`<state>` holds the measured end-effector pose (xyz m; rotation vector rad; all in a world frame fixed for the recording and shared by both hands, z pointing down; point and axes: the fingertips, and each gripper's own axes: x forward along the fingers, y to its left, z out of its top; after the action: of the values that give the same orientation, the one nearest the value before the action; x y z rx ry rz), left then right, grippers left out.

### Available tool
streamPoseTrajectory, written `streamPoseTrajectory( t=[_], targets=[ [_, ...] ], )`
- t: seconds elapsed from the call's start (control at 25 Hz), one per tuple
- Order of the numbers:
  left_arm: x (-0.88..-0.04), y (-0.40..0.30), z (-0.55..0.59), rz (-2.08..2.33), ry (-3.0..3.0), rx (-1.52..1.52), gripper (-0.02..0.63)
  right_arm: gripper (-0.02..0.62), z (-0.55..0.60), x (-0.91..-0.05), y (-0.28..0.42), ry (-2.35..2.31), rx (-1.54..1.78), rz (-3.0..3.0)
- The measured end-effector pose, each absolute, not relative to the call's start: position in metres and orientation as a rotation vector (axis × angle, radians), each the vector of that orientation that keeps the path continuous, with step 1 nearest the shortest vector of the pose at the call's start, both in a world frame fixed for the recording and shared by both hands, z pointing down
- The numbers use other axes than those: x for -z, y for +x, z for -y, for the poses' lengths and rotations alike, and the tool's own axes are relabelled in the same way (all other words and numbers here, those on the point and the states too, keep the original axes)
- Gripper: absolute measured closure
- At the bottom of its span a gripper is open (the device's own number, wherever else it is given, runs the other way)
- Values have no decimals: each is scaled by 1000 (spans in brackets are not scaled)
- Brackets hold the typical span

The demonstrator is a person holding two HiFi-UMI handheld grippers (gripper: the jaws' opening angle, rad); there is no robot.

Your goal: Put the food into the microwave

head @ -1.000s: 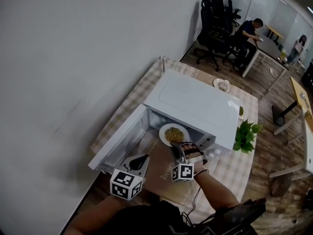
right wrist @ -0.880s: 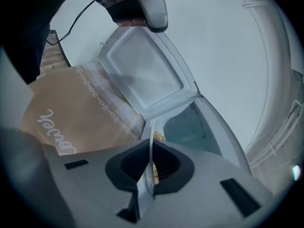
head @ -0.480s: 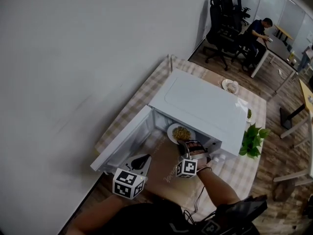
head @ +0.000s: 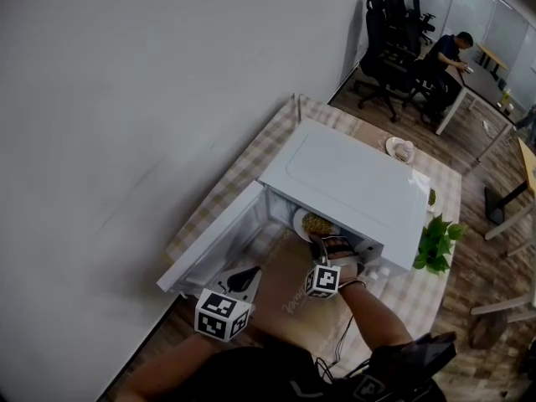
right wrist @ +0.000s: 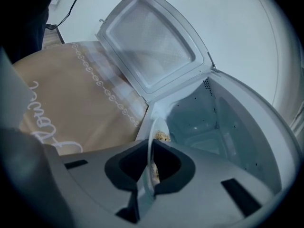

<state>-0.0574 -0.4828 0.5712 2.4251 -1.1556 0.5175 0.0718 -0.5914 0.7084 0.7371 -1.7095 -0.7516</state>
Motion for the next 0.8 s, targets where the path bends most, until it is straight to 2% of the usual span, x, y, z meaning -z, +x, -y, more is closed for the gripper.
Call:
streamPoseTrajectory(
  t=[0.6,0.72,0.8],
  targets=[
    [-575,-68,474,1188,2390,-509,597,525,600,-734,82,691,618,1659],
    [-574,-68,474,1192,2391,-502,597,474,596,-731,80,685,606,1672],
    [-574,-68,473,1192,2391,-499,597,466,592,-727,79,692,598,1689]
  ],
)
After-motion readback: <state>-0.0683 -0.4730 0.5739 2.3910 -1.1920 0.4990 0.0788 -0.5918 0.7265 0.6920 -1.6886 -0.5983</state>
